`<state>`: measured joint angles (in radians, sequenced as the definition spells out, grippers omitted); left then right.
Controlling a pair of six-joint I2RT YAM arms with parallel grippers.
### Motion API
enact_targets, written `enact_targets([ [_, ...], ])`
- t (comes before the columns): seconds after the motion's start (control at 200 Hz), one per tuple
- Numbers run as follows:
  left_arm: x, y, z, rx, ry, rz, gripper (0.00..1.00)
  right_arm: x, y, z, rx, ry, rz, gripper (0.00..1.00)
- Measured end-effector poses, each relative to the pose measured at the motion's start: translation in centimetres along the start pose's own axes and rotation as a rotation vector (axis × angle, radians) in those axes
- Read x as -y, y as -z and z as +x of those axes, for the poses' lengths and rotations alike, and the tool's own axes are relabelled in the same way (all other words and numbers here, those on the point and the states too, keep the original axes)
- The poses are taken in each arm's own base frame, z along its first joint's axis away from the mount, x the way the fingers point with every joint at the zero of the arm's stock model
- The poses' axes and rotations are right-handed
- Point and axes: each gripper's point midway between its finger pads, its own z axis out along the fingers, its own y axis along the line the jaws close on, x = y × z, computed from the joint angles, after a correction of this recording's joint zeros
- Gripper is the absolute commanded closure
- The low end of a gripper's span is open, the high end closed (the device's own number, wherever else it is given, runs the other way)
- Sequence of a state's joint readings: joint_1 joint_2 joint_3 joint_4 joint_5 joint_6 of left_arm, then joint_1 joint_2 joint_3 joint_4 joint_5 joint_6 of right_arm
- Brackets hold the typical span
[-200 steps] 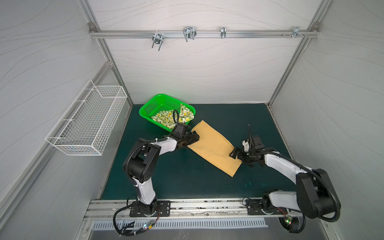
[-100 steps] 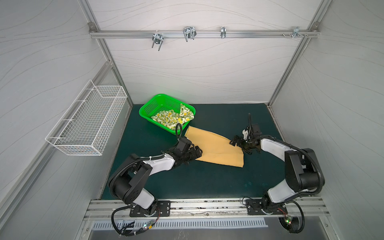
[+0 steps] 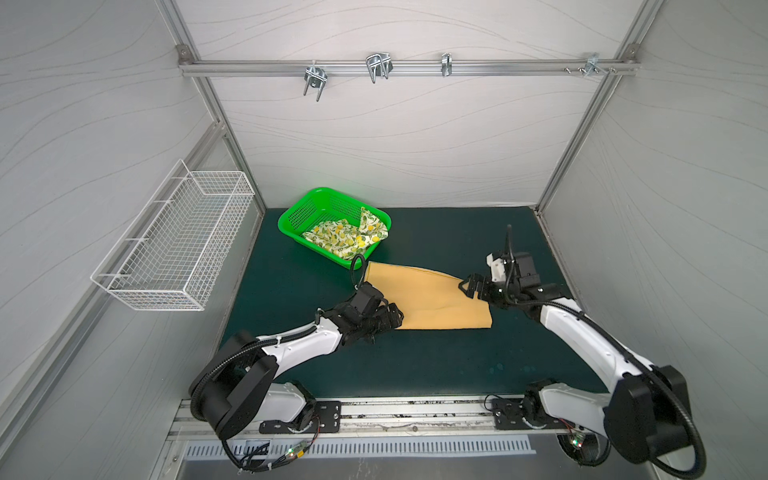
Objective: Fold and stack the skirts
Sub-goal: 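Pull the folded skirt strip straight across the table with both grippers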
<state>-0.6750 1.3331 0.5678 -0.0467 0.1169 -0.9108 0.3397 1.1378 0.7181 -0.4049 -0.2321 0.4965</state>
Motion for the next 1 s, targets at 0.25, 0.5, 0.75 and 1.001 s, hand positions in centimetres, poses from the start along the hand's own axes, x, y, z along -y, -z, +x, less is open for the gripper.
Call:
enact_targets([
  [0.25, -0.5, 0.1, 0.1, -0.003, -0.001, -0.026, 0.07, 1.9, -1.2, 5.7, -0.11, -0.058, 0.018, 0.01],
  [0.5, -0.5, 0.5, -0.1, 0.006, -0.015, -0.033, 0.08, 3.3, -3.8, 6.5, -0.172, -0.095, 0.055, 0.01],
  [0.75, 0.0, 1.8, -0.5, 0.033, -0.029, -0.016, 0.08, 2.7, -5.1, 4.5, -0.131, -0.104, 0.001, 0.01],
  [1.001, 1.0, 2.7, -1.2, 0.045, -0.047, -0.001, 0.07, 1.9, -3.2, 4.3, -0.105, -0.098, -0.011, 0.01],
])
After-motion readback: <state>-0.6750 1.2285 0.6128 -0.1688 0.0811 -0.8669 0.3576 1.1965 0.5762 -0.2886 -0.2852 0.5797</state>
